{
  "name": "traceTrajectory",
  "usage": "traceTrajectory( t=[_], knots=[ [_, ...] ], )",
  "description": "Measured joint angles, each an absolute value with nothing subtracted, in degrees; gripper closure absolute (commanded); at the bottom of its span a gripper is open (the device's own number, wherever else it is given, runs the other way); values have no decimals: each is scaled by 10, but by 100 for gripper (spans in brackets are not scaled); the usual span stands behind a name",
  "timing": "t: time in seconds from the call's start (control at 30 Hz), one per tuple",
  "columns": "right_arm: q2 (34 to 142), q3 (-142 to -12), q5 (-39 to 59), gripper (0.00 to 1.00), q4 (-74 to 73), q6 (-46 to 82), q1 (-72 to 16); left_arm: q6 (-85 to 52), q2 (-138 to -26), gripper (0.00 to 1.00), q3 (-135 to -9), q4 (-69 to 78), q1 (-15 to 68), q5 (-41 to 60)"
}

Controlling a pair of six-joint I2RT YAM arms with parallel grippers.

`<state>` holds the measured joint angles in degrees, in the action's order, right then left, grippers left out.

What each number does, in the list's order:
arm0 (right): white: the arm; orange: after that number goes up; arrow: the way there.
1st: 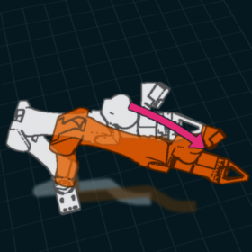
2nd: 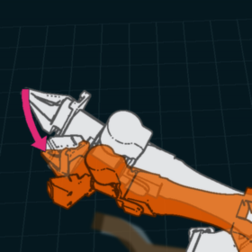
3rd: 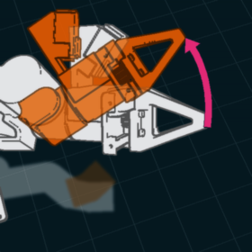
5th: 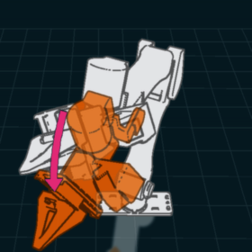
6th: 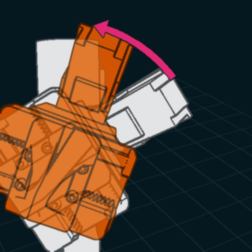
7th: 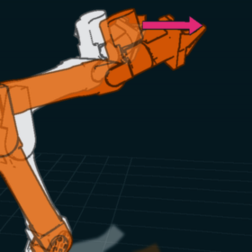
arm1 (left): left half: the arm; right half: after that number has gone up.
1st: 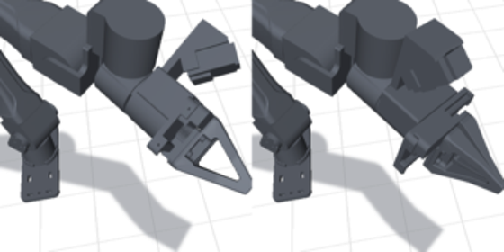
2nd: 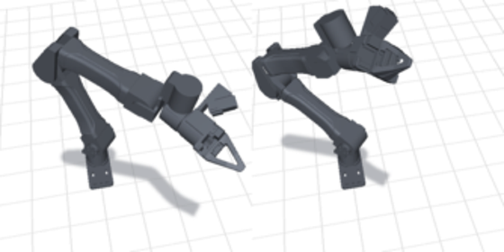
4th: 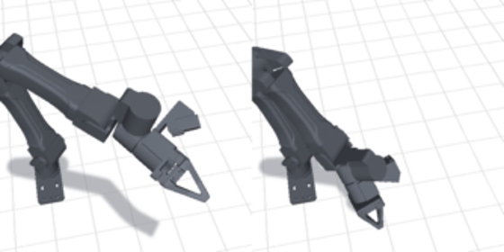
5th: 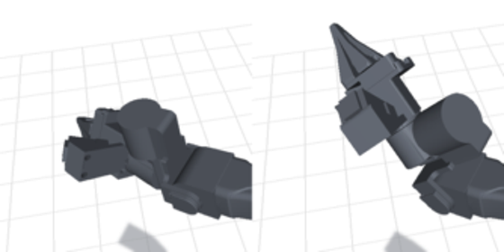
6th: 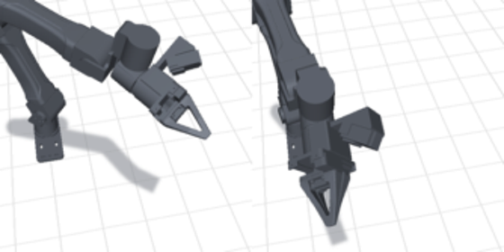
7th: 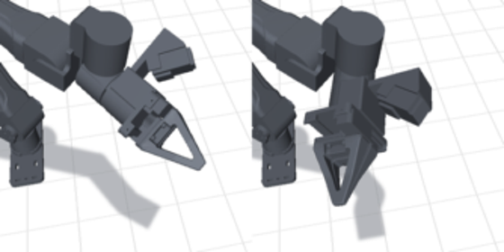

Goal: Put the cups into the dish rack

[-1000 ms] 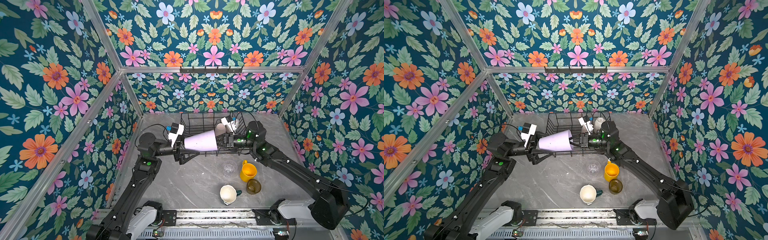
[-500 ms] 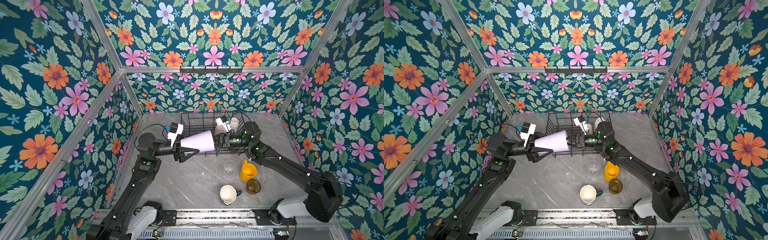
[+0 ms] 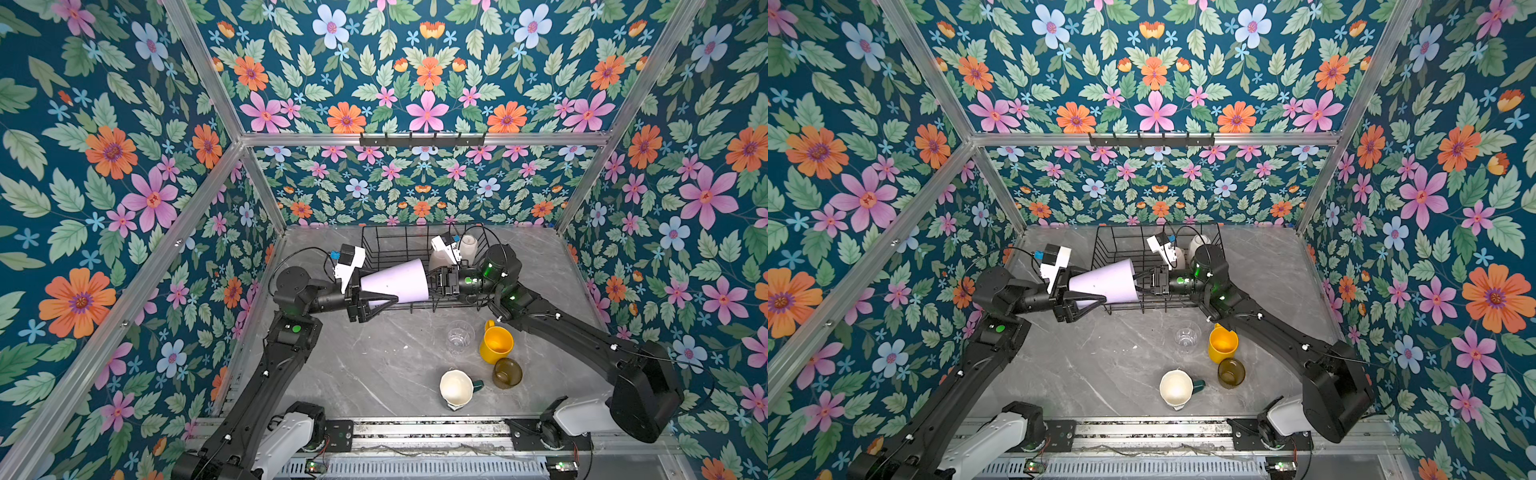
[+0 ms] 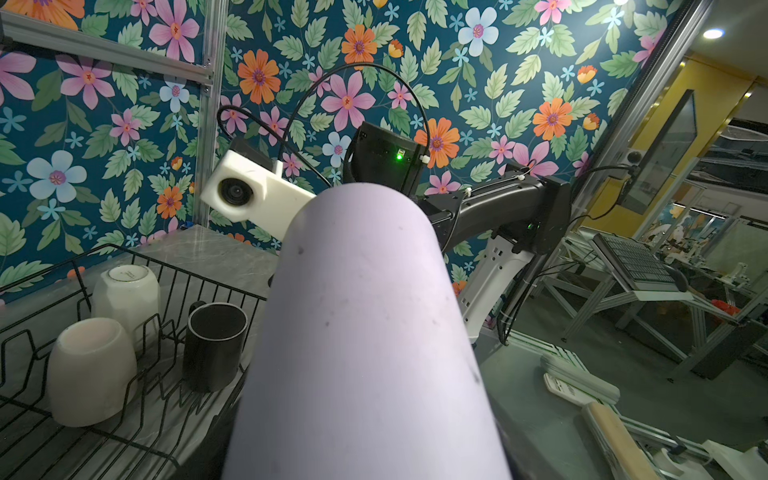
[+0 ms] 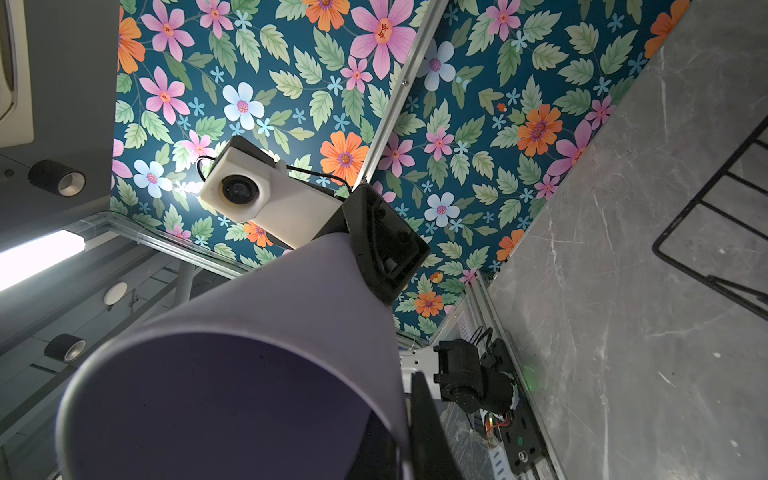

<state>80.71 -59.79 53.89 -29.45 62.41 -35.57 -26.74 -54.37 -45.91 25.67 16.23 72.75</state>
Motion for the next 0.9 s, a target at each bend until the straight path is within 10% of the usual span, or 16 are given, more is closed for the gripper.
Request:
traceTrajectory(
  t=[0.33,0.9],
  knots=[
    [721,-593,451,37,-118,549,-320,-167,-537,100,-521,135,163,695],
    [486,-533,98,5,169,403,-301,-14,-700,100,-746,-204,164,378]
  ],
)
